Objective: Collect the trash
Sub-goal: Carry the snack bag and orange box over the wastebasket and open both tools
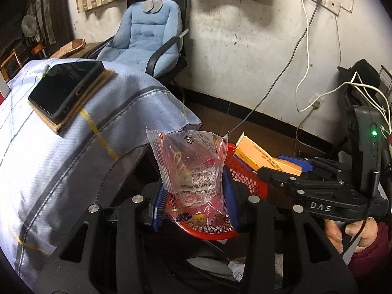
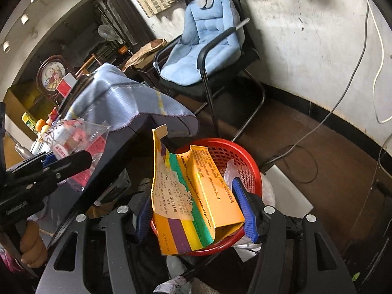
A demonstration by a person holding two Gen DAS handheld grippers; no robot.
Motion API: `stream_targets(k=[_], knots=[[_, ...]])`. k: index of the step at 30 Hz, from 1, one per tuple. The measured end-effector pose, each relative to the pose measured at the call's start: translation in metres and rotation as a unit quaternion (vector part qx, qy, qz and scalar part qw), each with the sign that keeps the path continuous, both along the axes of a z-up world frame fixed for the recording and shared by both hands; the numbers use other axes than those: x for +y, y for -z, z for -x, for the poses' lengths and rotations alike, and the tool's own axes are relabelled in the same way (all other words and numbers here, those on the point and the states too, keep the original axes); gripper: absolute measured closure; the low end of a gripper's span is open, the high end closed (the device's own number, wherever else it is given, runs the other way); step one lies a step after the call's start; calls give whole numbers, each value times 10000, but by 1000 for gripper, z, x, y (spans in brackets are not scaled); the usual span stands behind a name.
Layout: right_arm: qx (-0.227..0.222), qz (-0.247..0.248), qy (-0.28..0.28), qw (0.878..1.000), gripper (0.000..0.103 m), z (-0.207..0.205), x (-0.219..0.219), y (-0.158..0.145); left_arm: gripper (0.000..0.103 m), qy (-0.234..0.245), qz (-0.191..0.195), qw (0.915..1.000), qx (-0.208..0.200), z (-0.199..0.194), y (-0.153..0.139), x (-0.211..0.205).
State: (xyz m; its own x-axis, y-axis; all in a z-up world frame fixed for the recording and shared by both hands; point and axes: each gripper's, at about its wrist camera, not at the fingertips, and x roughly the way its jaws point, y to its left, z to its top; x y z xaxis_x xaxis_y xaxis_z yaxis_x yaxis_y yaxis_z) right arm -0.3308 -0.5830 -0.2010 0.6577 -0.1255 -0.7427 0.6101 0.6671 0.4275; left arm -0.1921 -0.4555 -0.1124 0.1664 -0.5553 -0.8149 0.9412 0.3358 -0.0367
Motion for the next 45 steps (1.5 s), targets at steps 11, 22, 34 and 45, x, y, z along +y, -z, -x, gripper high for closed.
stream_targets(k=[11,22,34,45], knots=[[102,-109,-2,9999,32,-3,-5,15,61,7,-129,9999,17,0,7,-7],[136,308,69,9994,32,8,0,-21,61,29,-67,10000,-6,2,4,-3],[699,1058,-5,9919,31,32,13,-94,61,149,105,9998,110,3,-7,5],[796,1424,-300,9861,25,36,5,-118,61,275,-209,9994,55,12,8,-13]])
